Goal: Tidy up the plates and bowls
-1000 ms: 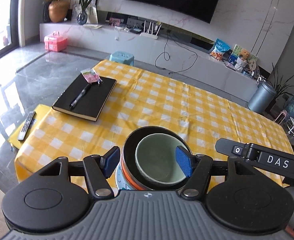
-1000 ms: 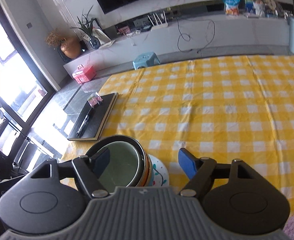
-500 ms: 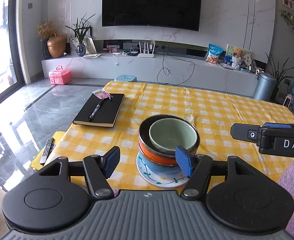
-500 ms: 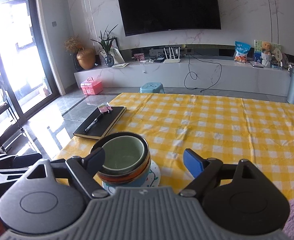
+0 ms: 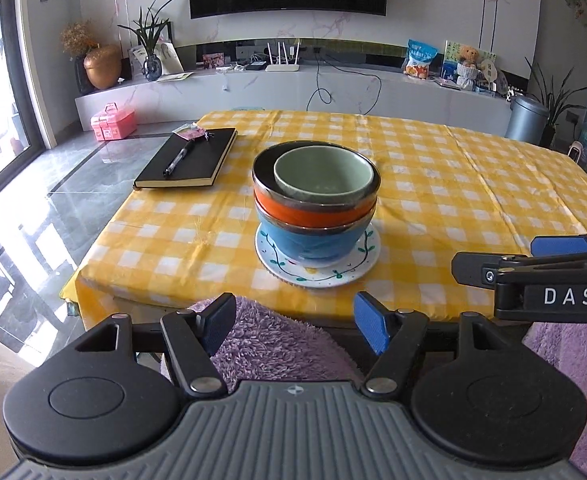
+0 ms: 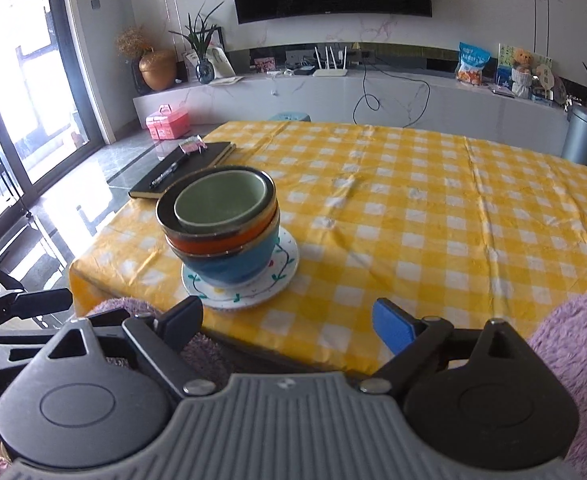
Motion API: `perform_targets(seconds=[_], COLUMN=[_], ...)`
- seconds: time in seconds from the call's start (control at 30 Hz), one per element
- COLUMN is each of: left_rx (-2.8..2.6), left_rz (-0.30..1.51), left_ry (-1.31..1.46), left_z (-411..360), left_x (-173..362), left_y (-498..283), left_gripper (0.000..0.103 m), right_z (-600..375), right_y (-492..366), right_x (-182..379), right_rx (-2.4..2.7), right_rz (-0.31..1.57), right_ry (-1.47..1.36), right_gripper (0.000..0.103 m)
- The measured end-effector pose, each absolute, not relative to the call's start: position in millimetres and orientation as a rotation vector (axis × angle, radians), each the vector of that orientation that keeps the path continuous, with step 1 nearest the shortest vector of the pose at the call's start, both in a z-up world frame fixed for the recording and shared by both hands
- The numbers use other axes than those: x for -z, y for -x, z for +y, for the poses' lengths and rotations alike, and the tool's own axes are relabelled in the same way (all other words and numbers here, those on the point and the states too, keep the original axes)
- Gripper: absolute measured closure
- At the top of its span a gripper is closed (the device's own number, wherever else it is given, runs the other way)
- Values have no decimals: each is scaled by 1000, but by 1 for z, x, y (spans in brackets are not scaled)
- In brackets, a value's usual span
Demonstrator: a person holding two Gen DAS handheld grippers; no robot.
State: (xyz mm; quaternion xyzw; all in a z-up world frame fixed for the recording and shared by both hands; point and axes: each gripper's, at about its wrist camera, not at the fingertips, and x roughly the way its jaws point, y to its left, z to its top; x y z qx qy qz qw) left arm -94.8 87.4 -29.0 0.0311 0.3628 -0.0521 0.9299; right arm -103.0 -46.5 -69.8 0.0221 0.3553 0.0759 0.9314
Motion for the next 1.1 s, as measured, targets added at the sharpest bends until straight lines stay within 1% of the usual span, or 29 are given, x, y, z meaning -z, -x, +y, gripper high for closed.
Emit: perform_targets(seconds=[0.07, 0.37, 1.1], left_rx=[87, 37, 26], left_rz=[748, 751, 789], left_ry=[-50, -71, -93], left_z=[88, 87, 85], left_x=[35, 41, 45], left_y=[96, 102, 97], left_gripper=[21, 20, 20], right_z=[-46, -47, -43], right_y=[105, 105, 100], right_x=[76, 91, 93], right_rx=[-145, -148, -150], right_rz=[737, 778, 799], right_ry=[-30, -56, -41], right_gripper=[13, 13, 12])
